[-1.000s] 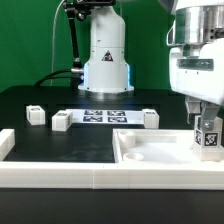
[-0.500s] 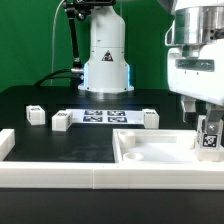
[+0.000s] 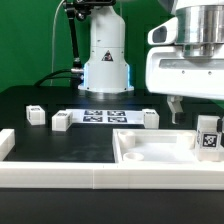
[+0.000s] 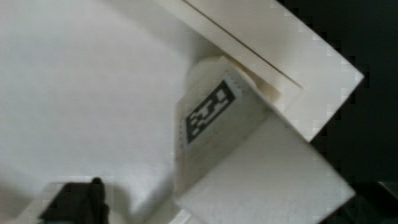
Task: Assemble one leg
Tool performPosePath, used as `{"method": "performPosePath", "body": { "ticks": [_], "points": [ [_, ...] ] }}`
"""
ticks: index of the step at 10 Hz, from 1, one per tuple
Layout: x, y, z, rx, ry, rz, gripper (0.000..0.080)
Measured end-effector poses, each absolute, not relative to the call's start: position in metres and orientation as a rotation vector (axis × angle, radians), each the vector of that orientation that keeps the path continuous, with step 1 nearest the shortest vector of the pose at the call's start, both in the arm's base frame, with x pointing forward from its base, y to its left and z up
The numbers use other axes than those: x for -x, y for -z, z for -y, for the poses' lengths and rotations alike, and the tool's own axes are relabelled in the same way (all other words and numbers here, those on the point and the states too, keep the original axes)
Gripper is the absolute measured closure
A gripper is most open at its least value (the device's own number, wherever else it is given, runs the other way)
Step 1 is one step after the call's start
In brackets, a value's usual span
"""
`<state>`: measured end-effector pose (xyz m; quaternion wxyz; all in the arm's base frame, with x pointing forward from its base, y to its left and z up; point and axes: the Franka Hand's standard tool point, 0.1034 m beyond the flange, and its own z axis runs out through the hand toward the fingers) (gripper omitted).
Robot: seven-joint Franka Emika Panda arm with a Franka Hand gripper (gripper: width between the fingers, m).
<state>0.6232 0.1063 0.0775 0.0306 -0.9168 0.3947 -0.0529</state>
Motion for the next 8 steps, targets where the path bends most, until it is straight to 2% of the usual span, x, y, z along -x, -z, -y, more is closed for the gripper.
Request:
{"method": "performPosePath", "body": {
  "ticks": [6,8],
  "points": [
    [-0.6269,-0.082,-0.1119,3.089,0.154,-0.534,0.0151],
    [-0.6278,-0.0814,-0.1137,3.102,0.179,-0.442,0.0151]
  ]
}}
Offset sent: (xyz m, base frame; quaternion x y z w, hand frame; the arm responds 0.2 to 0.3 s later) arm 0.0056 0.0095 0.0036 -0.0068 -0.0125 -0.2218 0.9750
